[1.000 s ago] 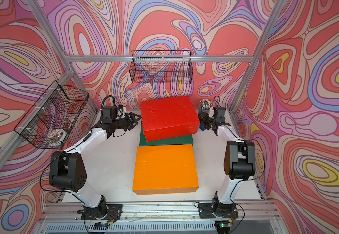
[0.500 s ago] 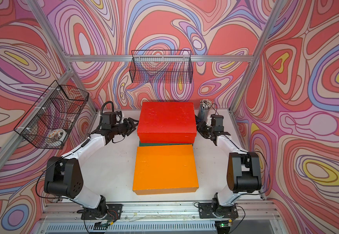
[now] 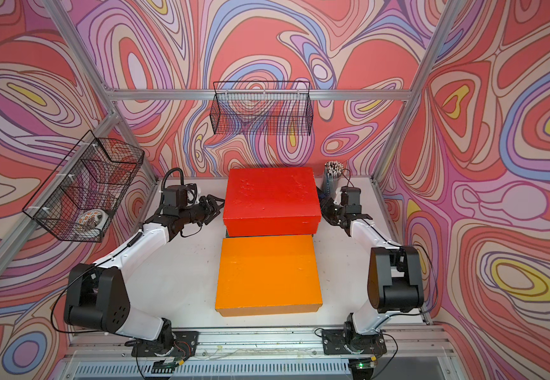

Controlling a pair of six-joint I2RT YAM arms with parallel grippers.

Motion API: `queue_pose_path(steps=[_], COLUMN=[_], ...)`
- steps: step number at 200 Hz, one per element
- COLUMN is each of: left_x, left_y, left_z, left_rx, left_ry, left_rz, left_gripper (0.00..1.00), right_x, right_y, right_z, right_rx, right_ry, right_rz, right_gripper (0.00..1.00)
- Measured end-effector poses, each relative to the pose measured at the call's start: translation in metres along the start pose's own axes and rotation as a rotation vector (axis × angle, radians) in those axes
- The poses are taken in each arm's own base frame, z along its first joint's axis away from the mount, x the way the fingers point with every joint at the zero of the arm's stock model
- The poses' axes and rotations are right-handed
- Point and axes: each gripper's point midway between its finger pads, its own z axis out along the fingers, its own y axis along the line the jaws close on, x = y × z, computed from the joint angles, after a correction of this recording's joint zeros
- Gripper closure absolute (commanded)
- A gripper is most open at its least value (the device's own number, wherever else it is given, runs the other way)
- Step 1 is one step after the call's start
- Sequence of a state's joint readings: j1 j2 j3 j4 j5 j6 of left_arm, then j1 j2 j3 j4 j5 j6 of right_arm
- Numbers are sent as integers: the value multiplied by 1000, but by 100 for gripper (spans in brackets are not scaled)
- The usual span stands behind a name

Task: Stack the shoeboxes
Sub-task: Move the shoebox to the shoebox.

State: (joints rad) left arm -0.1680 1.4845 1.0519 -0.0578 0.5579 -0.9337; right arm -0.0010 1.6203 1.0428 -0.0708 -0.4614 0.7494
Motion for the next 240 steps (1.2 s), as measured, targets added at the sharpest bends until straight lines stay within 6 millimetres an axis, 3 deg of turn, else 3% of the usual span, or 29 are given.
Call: queue_pose_path(steps=[32,209,240], left_x=[-1,-12,-14], left_y=[1,18,20], left_z=[-6,2,1], left_rx=[-22,-64,-67], left_ry=[-22,-3,-7], left_rz=[13,2,-1], left_gripper=[37,37,33], right_x=[4,4,3], right_y=[3,7,7], right_z=[2,13,16], right_rx=[-5,6,19], right_ry=[9,0,10], right_rz=[-4,-18,-19], right_gripper=[50,50,48])
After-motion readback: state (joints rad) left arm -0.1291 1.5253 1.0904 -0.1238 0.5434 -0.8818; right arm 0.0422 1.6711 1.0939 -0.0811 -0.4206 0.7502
